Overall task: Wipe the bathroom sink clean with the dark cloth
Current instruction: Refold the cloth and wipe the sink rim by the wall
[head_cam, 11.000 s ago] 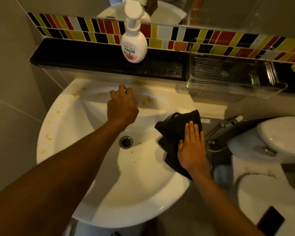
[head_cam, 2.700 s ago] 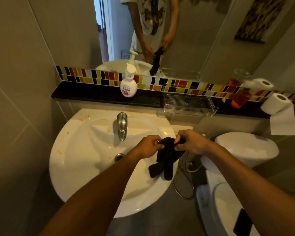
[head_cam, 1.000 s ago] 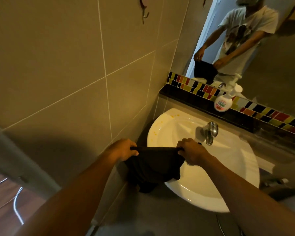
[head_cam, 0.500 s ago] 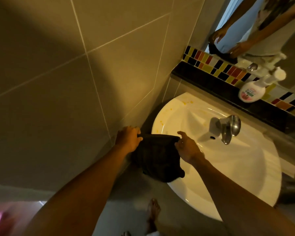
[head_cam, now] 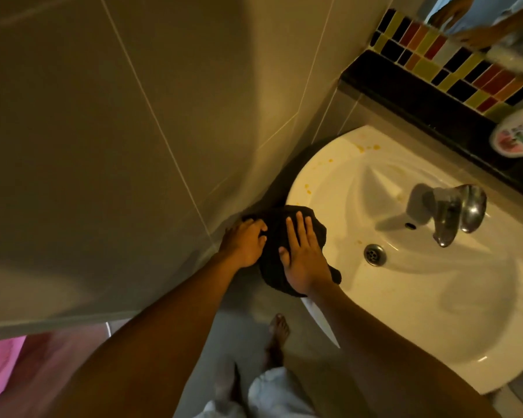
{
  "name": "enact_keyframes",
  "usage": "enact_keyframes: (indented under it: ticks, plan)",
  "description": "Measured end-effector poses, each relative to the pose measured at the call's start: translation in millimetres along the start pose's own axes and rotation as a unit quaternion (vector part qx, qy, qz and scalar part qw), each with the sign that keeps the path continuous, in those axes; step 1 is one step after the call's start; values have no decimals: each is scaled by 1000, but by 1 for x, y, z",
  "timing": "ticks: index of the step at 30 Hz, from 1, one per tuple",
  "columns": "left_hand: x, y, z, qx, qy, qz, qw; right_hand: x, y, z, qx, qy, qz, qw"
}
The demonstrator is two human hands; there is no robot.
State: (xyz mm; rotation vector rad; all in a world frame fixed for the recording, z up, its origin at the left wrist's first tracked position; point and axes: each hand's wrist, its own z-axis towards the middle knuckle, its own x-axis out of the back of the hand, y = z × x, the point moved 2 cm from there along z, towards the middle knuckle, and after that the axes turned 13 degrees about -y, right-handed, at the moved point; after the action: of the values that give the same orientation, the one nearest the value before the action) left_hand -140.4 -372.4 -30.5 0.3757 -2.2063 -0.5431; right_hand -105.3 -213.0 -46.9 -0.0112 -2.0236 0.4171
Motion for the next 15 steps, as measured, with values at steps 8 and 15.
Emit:
enact_keyframes:
  ticks: [8,15]
  plan:
    - [0,-6,23,6,65,-35,997,44,14,93,-36,36,39,998]
    - [11,37,58,-8,46,-81,996,84,53,152,-55,64,20,996]
